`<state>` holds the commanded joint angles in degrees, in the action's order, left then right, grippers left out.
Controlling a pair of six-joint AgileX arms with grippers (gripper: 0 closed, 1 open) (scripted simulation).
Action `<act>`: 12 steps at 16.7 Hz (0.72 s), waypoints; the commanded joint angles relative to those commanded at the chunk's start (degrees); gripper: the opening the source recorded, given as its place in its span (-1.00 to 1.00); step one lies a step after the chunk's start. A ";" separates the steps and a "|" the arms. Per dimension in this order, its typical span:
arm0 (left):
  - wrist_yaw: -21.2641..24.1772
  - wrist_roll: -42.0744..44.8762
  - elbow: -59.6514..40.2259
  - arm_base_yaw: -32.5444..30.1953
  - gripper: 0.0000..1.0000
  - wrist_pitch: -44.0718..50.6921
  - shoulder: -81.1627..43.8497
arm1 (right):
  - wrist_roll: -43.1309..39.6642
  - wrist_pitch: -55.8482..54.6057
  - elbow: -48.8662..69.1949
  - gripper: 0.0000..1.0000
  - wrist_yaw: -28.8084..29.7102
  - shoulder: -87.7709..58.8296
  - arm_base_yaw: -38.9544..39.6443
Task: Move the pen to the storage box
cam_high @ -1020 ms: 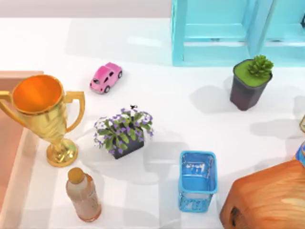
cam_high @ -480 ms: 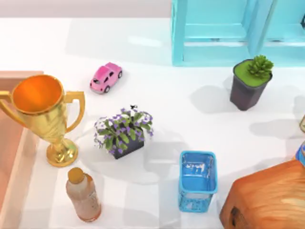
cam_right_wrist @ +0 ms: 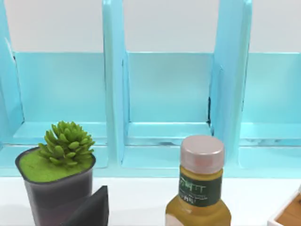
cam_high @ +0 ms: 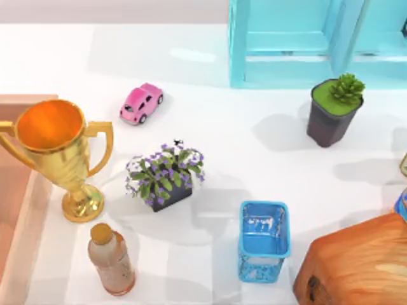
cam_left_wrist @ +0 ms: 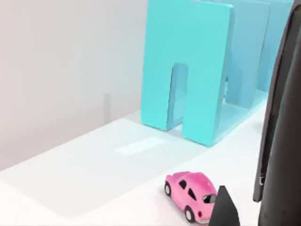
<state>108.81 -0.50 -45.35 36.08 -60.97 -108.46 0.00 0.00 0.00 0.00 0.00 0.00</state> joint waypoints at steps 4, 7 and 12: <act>1.37 0.02 1.38 -0.69 -1.00 -1.09 0.20 | 0.00 0.00 0.00 1.00 0.00 0.00 0.00; 1.37 0.02 1.38 -0.69 -0.85 -1.09 0.20 | 0.00 0.00 0.00 1.00 0.00 0.00 0.00; 1.37 0.02 1.38 -0.69 -0.10 -1.09 0.20 | 0.00 0.00 0.00 1.00 0.00 0.00 0.00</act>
<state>110.18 -0.48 -43.96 35.38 -62.06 -108.26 0.00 0.00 0.00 0.00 0.00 0.00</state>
